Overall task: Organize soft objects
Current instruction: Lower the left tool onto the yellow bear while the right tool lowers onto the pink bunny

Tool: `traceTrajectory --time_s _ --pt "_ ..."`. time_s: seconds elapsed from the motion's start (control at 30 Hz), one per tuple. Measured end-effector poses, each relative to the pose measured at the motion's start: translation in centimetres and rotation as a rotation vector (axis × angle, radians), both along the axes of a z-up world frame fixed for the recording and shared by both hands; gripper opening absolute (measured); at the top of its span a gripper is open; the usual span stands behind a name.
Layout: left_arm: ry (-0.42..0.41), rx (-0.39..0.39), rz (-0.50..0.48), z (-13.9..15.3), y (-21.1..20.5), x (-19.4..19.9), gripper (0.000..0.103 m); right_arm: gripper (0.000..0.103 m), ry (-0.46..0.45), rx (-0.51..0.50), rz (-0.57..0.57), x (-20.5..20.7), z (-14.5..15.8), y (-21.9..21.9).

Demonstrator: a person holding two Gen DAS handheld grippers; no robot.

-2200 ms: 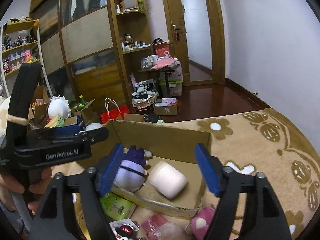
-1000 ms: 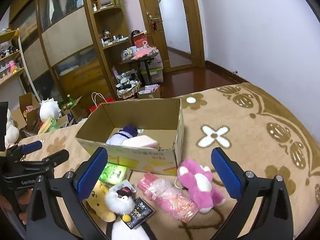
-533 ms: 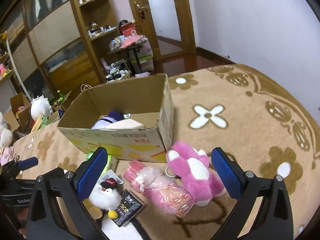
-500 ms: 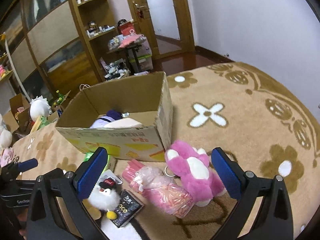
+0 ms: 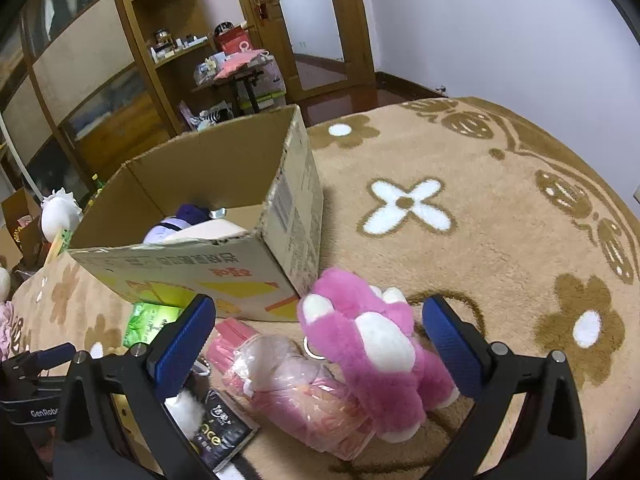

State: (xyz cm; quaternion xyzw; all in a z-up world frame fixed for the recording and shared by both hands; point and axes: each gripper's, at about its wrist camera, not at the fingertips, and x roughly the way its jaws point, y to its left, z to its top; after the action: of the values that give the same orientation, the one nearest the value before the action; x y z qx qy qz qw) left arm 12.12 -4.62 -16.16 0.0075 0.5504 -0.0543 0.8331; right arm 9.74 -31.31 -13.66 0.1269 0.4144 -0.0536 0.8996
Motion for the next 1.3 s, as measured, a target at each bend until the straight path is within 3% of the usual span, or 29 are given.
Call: traceTrajectory --time_s 0.63,0.83,1.0,1.17,1.3 --pt "0.085 -0.064 0.062 -3.1 1.2 1.2 0.102 0.103 0.099 -0.016 -0.022 1.7 -3.3 -1.9" --pt "0.139 -0.132 0.106 -4.4 2.2 1.8 0.101 0.097 0.123 -0.017 -0.006 1.9 -4.1 -1.6" --pt "0.135 -0.142 0.101 -4.7 2.0 1.8 0.09 0.09 0.145 -0.006 0.005 2.0 -4.7 -1.3" --pt "0.12 -0.159 0.073 -4.7 1.2 1.5 0.064 0.076 0.153 -0.012 -0.01 1.8 -4.8 -1.4" --pt "0.112 -0.153 0.054 -4.4 0.3 0.8 0.058 0.07 0.155 0.012 -0.029 1.6 -4.7 -2.1"
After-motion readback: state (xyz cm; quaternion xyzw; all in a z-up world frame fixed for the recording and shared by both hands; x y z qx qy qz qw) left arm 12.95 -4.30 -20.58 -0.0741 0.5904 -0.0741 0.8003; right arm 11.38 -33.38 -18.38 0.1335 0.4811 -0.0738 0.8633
